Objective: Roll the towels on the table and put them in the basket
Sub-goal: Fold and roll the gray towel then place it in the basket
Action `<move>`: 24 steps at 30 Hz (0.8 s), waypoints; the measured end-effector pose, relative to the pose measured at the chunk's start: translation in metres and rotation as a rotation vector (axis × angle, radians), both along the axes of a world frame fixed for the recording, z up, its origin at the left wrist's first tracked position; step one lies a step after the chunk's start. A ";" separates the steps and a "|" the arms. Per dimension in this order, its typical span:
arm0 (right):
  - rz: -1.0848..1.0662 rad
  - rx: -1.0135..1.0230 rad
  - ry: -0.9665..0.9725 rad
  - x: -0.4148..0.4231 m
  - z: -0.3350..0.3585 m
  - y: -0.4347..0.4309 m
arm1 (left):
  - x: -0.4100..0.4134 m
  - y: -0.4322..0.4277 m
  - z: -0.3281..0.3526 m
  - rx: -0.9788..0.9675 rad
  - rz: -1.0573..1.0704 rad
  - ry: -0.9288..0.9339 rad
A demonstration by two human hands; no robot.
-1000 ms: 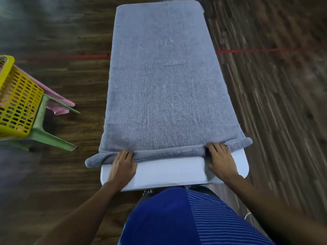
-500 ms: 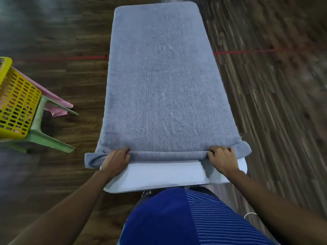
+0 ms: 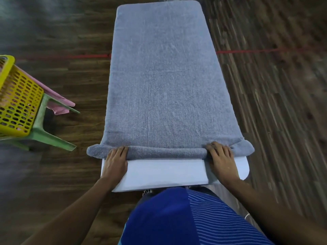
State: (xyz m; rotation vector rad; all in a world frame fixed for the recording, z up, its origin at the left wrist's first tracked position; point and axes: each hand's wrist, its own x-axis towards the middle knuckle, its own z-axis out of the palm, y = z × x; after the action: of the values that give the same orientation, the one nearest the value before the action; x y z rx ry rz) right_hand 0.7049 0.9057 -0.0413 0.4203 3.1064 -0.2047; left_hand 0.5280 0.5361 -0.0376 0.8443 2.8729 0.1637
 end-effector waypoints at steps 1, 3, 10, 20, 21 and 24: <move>0.002 0.018 0.019 0.000 0.001 -0.001 | -0.002 0.001 0.001 -0.003 -0.002 -0.002; 0.050 0.013 0.030 0.002 0.001 -0.002 | -0.006 0.003 0.001 -0.015 0.005 -0.024; -0.001 -0.094 -0.055 -0.014 0.003 0.002 | -0.012 0.009 0.013 -0.008 0.029 -0.065; -0.121 -0.054 -0.050 -0.053 0.016 0.018 | -0.034 0.017 0.020 -0.065 0.197 -0.056; -0.126 -0.059 0.023 -0.051 0.015 0.017 | -0.032 0.016 0.018 -0.031 0.197 0.011; -0.043 -0.128 0.100 -0.041 0.013 0.008 | -0.018 0.019 0.010 0.092 0.087 0.091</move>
State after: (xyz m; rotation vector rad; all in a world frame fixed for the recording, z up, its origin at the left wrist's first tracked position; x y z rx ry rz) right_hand 0.6638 0.9141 -0.0280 0.4891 3.1584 -0.4360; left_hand 0.5095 0.5546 -0.0272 0.7618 3.0100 0.2751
